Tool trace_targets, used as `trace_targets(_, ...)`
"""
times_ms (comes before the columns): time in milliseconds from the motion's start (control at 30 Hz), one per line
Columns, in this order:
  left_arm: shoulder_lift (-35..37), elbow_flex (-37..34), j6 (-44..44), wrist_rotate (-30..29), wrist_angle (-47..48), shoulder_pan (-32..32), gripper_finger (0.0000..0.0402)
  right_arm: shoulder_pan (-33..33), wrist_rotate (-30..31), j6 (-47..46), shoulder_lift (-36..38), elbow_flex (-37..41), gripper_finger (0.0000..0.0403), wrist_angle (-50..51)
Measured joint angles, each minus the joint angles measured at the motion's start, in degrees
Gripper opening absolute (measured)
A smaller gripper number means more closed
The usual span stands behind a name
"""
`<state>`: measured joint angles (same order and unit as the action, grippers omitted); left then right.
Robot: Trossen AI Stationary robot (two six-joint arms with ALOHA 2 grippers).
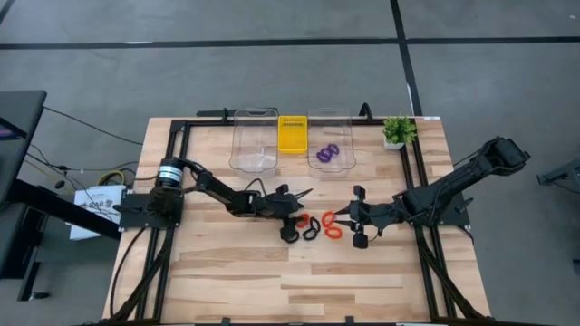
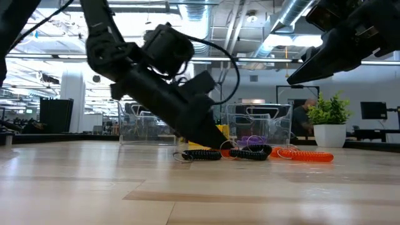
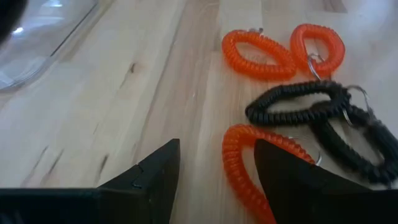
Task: Sort spring keychains
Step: Put the top left orange spring keychain into the left transparent bin
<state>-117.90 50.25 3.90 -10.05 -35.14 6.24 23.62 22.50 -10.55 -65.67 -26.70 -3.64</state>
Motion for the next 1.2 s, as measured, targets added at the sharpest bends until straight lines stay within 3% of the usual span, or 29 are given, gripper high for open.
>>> trace_targets(400,-1.28,2.59,2.41,0.14,5.86,-1.14,0.0193,0.00,-0.04,-0.04,0.00,0.00,0.0099,0.34)
trace_targets(1000,-0.19,2.35,2.65,3.35,7.07,-1.48,0.0043,0.02,-0.20,-0.07,0.00,0.00,0.0099,0.20)
trace_targets(1200,1.06,2.22,2.47,4.26,7.83,-0.77,0.0030,0.02,-0.22,-0.09,0.00,0.00,0.0099,0.22)
